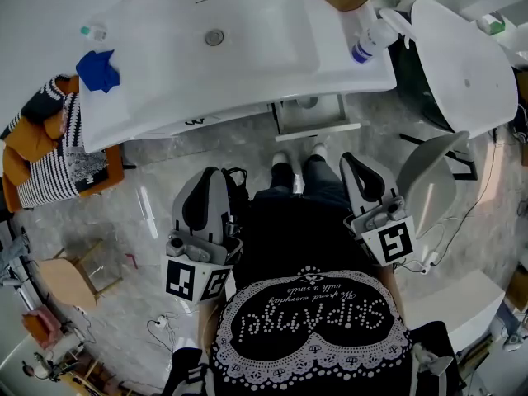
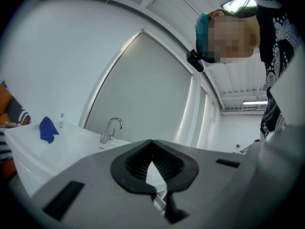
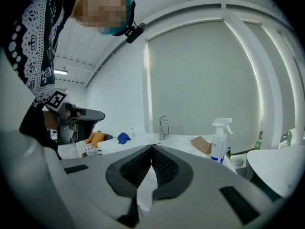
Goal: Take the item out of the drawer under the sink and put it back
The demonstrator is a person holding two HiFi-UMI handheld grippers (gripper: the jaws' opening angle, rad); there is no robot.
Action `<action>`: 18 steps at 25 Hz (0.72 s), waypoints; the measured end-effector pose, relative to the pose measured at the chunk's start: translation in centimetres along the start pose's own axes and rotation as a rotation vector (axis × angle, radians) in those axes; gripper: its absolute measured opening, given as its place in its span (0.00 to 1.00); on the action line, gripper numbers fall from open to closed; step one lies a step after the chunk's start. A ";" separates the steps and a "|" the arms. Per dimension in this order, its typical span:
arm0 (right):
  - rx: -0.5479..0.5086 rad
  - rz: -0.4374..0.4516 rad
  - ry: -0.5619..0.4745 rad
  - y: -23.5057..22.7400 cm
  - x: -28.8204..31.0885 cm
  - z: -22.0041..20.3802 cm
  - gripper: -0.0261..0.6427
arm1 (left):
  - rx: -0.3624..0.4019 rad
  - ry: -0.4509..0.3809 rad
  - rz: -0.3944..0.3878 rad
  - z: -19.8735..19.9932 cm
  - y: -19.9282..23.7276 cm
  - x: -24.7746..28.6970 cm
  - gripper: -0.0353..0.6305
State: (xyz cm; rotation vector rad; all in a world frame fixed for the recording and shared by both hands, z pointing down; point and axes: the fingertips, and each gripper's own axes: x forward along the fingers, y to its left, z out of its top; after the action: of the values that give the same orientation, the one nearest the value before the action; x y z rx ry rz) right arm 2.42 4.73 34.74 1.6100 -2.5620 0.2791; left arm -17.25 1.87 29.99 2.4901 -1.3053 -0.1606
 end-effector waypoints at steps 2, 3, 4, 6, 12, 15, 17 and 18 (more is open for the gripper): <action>0.001 0.002 0.001 0.0 0.1 0.0 0.07 | -0.001 0.002 -0.001 -0.1 -0.1 0.0 0.06; 0.000 0.003 0.001 0.1 0.1 0.0 0.07 | -0.004 0.002 -0.002 -0.1 -0.1 0.0 0.06; -0.002 0.005 0.001 0.1 0.2 0.0 0.07 | -0.007 0.001 -0.001 -0.1 -0.1 0.0 0.06; -0.006 0.009 0.003 0.2 0.3 0.1 0.07 | -0.006 -0.001 0.001 0.0 0.0 0.0 0.06; -0.011 0.009 0.005 0.2 0.5 0.1 0.07 | -0.010 -0.005 0.005 0.1 0.2 0.0 0.06; -0.012 0.009 0.005 0.2 0.6 0.1 0.07 | -0.009 -0.007 0.004 0.1 0.4 0.0 0.06; -0.012 0.008 0.007 0.1 0.7 0.1 0.07 | -0.011 -0.008 0.003 0.2 0.4 0.1 0.06; -0.012 0.007 0.010 0.1 0.8 0.1 0.07 | -0.014 -0.008 0.002 0.2 0.4 0.2 0.06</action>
State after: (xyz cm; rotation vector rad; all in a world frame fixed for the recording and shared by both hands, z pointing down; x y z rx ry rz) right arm 1.97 4.09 34.76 1.5916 -2.5581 0.2710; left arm -17.53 1.45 29.92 2.4786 -1.3056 -0.1790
